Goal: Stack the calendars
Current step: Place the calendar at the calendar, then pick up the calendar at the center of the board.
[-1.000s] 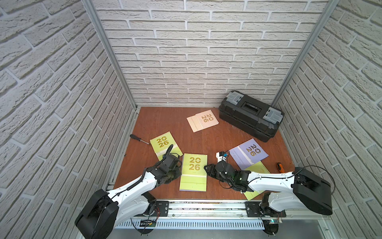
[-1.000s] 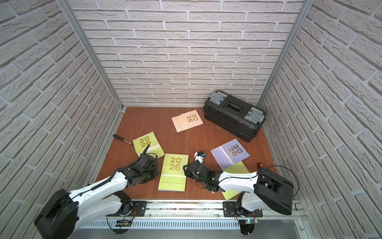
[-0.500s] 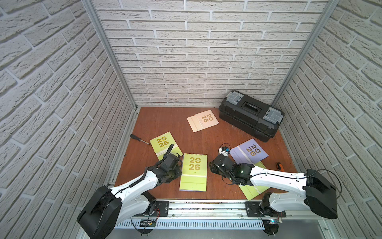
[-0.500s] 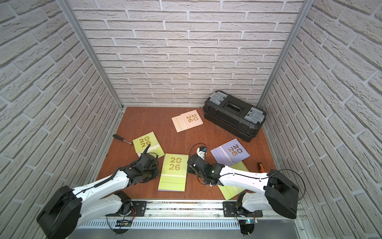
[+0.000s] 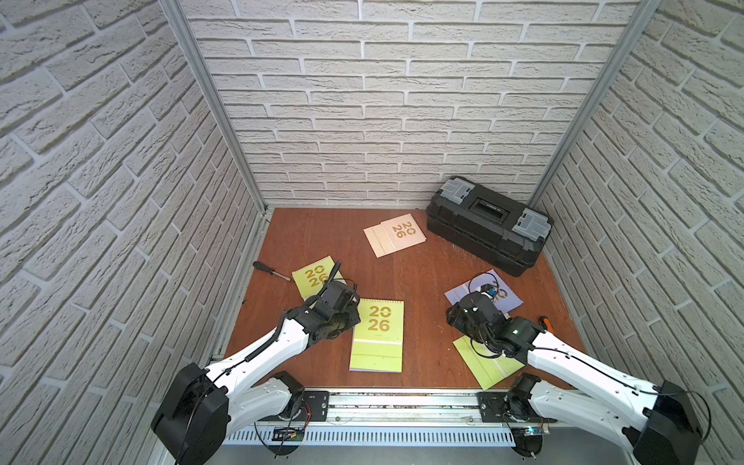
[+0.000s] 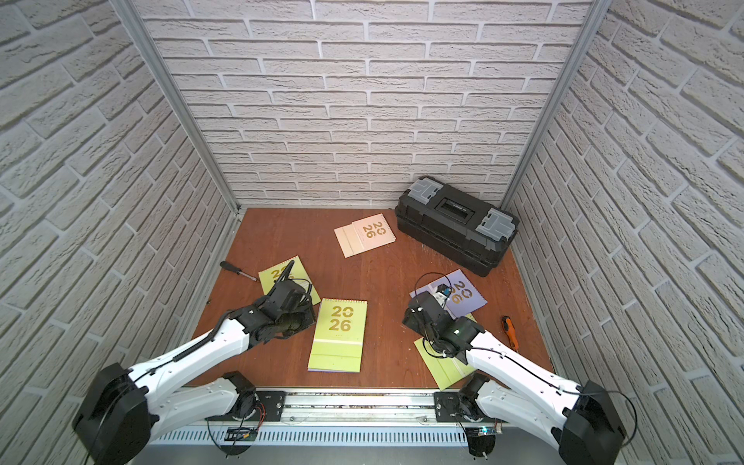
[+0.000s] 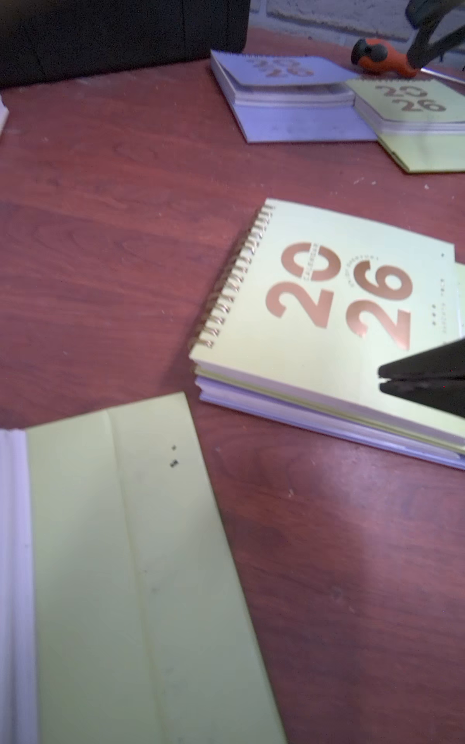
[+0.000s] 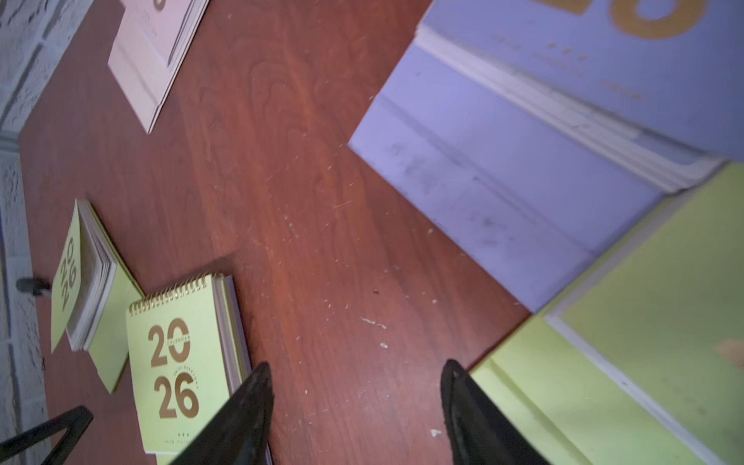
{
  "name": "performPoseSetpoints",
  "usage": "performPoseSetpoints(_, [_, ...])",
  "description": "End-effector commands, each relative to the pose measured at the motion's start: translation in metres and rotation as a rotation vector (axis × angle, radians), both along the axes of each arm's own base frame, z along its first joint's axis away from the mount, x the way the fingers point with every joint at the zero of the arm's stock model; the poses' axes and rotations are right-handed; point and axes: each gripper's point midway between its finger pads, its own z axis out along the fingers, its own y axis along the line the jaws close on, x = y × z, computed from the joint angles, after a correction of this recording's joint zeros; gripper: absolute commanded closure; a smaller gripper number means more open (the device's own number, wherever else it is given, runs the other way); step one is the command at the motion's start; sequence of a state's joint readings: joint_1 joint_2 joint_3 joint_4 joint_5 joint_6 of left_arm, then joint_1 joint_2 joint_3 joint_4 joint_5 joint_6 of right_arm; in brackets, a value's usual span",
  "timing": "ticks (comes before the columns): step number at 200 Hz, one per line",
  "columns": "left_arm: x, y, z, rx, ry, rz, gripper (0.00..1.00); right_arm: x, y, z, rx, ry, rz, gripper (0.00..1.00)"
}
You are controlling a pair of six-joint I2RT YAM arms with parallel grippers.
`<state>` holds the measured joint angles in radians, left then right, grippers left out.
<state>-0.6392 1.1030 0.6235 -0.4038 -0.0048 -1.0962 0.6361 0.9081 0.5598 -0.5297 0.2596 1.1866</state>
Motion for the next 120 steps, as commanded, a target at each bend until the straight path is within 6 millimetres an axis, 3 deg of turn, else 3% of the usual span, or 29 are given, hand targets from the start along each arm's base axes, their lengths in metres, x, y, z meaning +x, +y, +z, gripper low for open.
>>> performPoseSetpoints(1, [0.01, -0.01, 0.009, 0.032, -0.018, -0.034, 1.0, -0.01, -0.03, -0.001, -0.036, 0.032, -0.055, 0.14])
performPoseSetpoints(28, [0.024, -0.036, 0.012, 0.028, -0.023, -0.079, 1.0, -0.016, -0.054, -0.006, -0.004, 0.084, -0.133, 0.06])
performPoseSetpoints(81, [0.048, -0.099, 0.01, 0.026, -0.012, -0.19, 1.0, -0.01, -0.091, -0.007, 0.023, 0.149, -0.253, 0.04])
performPoseSetpoints(120, [0.061, -0.151, 0.005, 0.015, 0.003, -0.273, 1.0, -0.022, -0.116, -0.007, -0.017, 0.234, -0.366, 0.01])
